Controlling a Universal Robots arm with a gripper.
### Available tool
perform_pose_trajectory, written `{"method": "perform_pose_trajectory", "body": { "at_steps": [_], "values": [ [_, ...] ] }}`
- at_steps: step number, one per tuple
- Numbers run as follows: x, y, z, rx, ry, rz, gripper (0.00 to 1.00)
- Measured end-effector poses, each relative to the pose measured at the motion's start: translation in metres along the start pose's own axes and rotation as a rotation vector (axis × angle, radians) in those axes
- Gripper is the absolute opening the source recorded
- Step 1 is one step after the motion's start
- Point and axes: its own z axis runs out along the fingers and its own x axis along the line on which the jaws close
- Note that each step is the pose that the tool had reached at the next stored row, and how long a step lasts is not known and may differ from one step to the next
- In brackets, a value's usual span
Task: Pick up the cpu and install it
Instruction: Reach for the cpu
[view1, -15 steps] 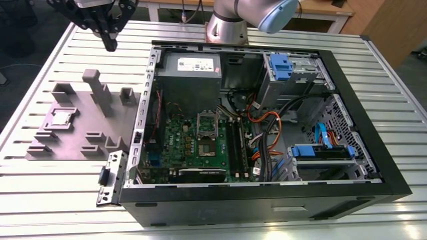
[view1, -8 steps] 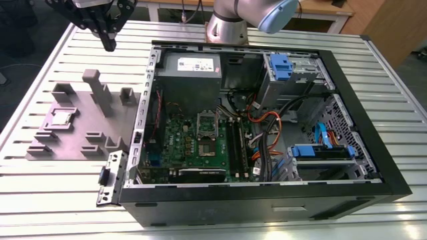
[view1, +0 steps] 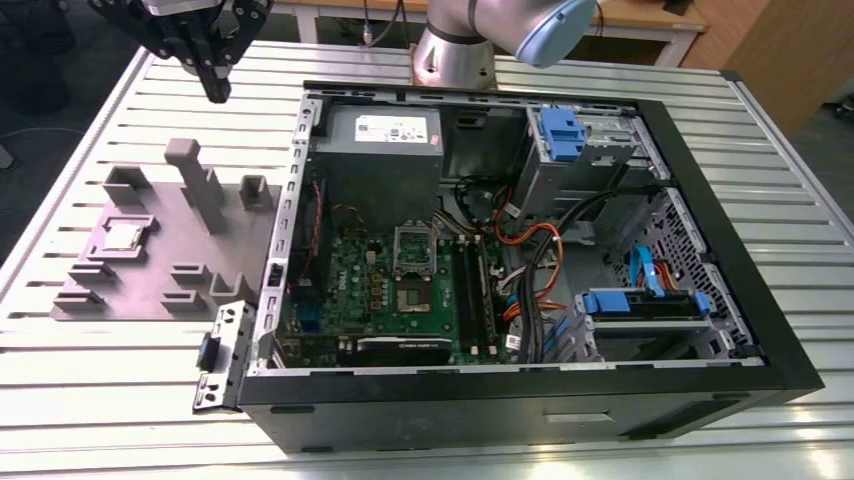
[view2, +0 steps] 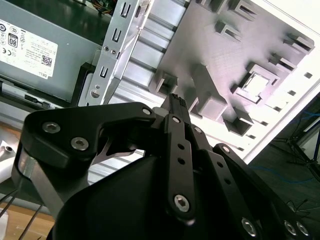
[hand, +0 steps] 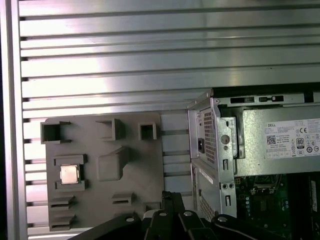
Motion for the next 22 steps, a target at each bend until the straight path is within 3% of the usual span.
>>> {"method": "perform_pose_trajectory", "body": {
  "at_steps": [22],
  "values": [
    [0.0052, -0.0004, 0.0, 0.0, 0.0, 0.0, 0.11]
  ]
}}
